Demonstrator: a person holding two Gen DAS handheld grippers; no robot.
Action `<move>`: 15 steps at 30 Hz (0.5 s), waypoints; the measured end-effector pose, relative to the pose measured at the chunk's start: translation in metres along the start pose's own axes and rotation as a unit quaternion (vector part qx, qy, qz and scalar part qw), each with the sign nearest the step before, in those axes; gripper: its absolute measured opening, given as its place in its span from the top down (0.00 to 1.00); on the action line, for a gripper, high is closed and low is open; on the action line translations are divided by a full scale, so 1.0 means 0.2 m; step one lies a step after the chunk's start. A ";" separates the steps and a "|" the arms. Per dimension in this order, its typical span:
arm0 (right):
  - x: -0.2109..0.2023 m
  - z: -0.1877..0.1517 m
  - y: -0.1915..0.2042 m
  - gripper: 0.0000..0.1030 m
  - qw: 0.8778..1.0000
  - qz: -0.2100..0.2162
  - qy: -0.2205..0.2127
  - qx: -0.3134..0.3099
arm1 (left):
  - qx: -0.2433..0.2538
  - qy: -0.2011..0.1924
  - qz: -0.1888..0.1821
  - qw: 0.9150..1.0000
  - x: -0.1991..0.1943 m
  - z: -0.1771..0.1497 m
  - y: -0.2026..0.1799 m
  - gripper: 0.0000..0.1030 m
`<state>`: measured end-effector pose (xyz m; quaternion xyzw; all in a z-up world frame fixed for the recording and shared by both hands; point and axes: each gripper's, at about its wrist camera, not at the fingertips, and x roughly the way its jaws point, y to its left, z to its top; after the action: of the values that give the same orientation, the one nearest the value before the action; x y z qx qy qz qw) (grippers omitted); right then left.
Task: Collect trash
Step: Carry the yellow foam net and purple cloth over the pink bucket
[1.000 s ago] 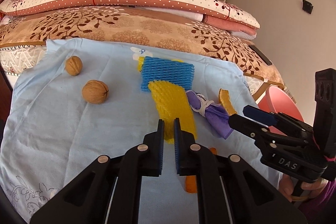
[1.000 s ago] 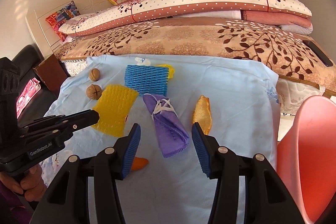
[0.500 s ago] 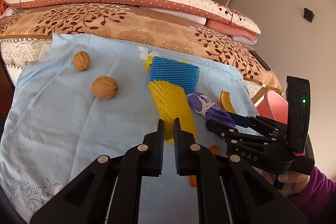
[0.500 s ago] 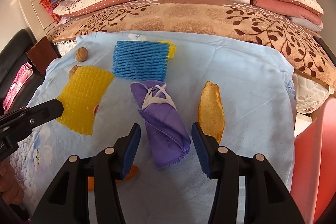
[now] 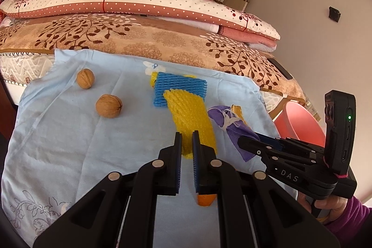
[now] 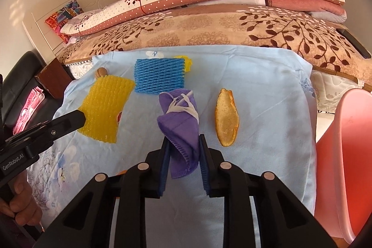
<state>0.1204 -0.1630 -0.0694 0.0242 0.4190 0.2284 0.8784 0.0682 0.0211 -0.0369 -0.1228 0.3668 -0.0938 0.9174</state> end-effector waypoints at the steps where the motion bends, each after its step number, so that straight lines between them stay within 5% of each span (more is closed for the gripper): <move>1: -0.03 0.00 0.00 0.78 1.000 0.000 -0.004 0.003 | 0.002 -0.002 -0.002 1.000 -0.01 0.00 -0.01 0.92; 15: -0.42 -0.09 -0.18 0.78 0.995 -0.033 -0.070 0.063 | 0.045 -0.020 -0.043 0.998 -0.07 0.02 -0.26 0.92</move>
<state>0.0747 -0.2342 -0.0290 0.0817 0.3703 0.1699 0.9096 0.0564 -0.0248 -0.0104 -0.0988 0.3385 -0.1468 0.9242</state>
